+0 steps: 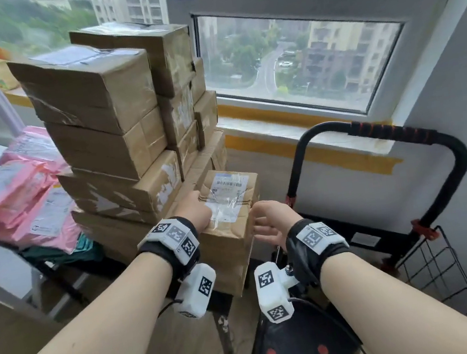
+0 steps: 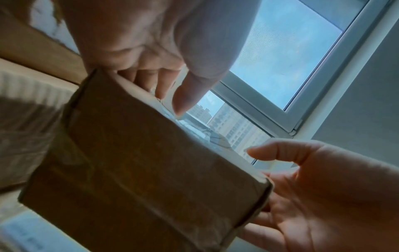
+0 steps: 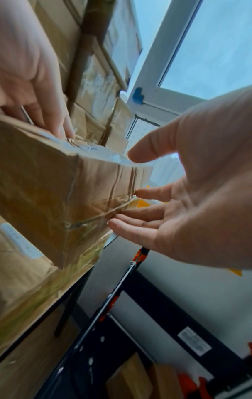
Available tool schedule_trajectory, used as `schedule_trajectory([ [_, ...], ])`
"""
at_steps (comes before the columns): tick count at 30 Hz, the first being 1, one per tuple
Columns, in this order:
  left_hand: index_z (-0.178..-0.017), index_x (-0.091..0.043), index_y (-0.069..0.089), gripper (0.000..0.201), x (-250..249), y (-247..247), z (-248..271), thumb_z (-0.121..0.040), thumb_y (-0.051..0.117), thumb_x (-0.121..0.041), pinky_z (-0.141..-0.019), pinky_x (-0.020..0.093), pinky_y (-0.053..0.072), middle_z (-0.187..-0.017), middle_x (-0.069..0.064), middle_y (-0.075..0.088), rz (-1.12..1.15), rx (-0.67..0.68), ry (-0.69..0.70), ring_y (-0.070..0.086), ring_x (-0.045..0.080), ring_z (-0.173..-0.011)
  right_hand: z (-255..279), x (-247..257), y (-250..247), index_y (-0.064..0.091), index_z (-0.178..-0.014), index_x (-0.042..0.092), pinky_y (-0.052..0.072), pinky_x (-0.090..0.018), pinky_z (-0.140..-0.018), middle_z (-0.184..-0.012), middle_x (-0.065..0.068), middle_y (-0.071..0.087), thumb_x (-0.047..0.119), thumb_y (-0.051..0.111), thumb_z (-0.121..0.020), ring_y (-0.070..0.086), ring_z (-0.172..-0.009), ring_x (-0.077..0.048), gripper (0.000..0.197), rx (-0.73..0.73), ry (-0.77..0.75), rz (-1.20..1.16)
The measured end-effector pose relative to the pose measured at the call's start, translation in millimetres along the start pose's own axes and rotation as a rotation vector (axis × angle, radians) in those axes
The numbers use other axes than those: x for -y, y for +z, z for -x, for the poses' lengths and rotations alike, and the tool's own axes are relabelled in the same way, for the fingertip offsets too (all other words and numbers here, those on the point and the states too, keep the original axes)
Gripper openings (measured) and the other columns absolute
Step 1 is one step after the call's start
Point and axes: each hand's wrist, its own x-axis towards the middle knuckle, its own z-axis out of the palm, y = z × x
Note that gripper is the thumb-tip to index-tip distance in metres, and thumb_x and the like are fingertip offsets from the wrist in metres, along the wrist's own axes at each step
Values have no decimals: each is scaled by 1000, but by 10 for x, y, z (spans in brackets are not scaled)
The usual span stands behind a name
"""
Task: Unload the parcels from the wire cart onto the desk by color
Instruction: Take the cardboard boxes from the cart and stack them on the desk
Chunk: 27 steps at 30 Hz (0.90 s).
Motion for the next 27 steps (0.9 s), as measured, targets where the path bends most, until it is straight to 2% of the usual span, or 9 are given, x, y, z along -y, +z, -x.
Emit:
schedule_trajectory([
  [3,-135,-9,44,50,88,23,-10,-85,44,-1,-90,28,38,-133,13,50,-23,-3,-6,48,29,-119,-17,-37,70,59,-89,15,52,-39,-94,-117,-14,62,9,53,-83,64,-101,-26,10,-24,46,26],
  [6,-139,-11,42,54,162,27,-43,-86,44,0,-98,28,36,-138,11,47,-10,-12,3,45,28,-125,-33,-60,92,59,-92,13,51,-40,-96,-105,-13,64,7,52,-83,60,-90,-23,13,-21,59,0],
  [11,-140,-20,41,61,221,40,-25,-84,45,0,-102,30,38,-143,6,46,27,-42,34,48,24,-124,-19,-102,66,61,-98,11,54,-34,-89,-104,-12,65,7,54,-83,66,-96,-24,17,-10,74,39],
  [14,-141,-22,40,61,107,50,7,-84,48,-2,-103,32,39,-143,1,46,93,-97,124,47,20,-126,-4,-54,-39,58,-85,12,51,-29,-75,-88,-6,59,7,50,-90,58,-78,-18,10,-28,37,107],
  [16,-140,-23,41,59,-57,49,27,-85,49,-4,-98,31,41,-143,0,45,112,-101,179,48,19,-126,31,13,-215,60,-89,10,50,-31,-79,-84,-5,58,8,48,-92,57,-77,-16,13,-91,14,129],
  [19,-136,-26,47,54,-402,118,23,-84,49,-8,-84,25,43,-137,-1,50,127,-101,258,56,20,-111,123,72,-599,62,-109,8,48,-35,-95,-100,-10,61,10,49,-93,58,-93,-21,21,-155,-27,102],
  [22,-130,-22,53,48,-784,409,-13,-84,51,-7,-75,14,45,-134,-1,52,231,-32,343,55,16,-106,235,40,-1047,61,-100,12,48,-35,-95,-103,-11,62,10,49,-94,60,-98,-23,14,-228,-36,81],
  [24,-127,-21,56,45,-1020,711,-19,-84,53,-7,-81,18,43,-133,0,55,248,40,373,55,17,-111,300,-33,-1346,61,-98,12,48,-35,-95,-104,-11,62,10,49,-93,60,-100,-24,12,-278,-18,65],
  [27,-123,-19,60,41,-1268,1223,-36,-84,55,-9,-93,21,40,-127,2,60,240,143,377,55,16,-115,311,-241,-1810,61,-105,10,47,-35,-95,-102,-11,61,12,51,-93,58,-97,-21,15,-355,26,15],
])
